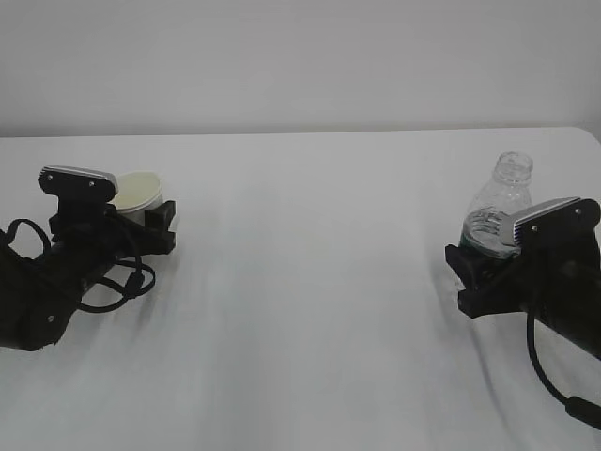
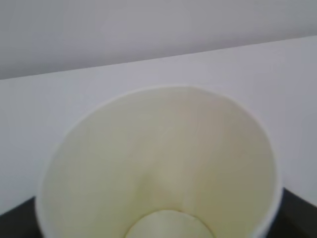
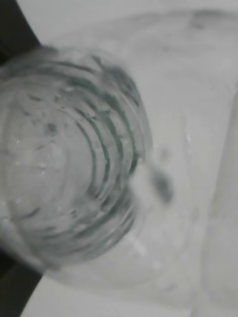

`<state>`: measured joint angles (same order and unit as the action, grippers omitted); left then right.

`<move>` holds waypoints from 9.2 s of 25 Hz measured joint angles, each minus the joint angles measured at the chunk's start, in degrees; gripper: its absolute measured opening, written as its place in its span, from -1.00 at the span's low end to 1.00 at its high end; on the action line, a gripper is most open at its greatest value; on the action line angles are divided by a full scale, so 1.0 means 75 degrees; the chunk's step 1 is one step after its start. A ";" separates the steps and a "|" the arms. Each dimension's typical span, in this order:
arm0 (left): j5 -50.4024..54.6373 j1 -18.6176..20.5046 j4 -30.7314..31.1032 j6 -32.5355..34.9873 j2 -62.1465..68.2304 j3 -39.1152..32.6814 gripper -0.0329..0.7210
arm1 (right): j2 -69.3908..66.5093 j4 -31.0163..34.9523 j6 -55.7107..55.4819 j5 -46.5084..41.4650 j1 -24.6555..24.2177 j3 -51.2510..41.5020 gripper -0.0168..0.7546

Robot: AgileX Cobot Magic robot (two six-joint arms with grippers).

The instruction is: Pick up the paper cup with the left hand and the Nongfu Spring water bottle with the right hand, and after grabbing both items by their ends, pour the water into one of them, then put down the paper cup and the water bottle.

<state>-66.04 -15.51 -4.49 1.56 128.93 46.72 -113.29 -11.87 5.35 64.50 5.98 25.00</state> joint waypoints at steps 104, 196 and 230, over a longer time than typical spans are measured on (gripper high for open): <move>0.0000 -0.1262 0.7814 -0.2076 -0.1291 -0.0751 0.34 | 0.0145 -0.2040 -0.0130 -0.0697 0.1165 0.0892 0.27; 0.0000 -0.1278 0.7865 -0.1819 -0.1291 -0.0751 0.34 | 0.0578 -0.1807 0.5343 -0.2089 0.1903 0.2471 0.27; 0.0000 -0.1510 0.7987 -0.1819 -0.1291 -0.0751 0.34 | 0.0578 -0.1089 0.7943 -0.0989 0.1903 0.2471 0.27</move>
<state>-66.04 -26.84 55.41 -12.08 119.25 41.09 -108.96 -20.04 64.92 57.09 20.26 43.53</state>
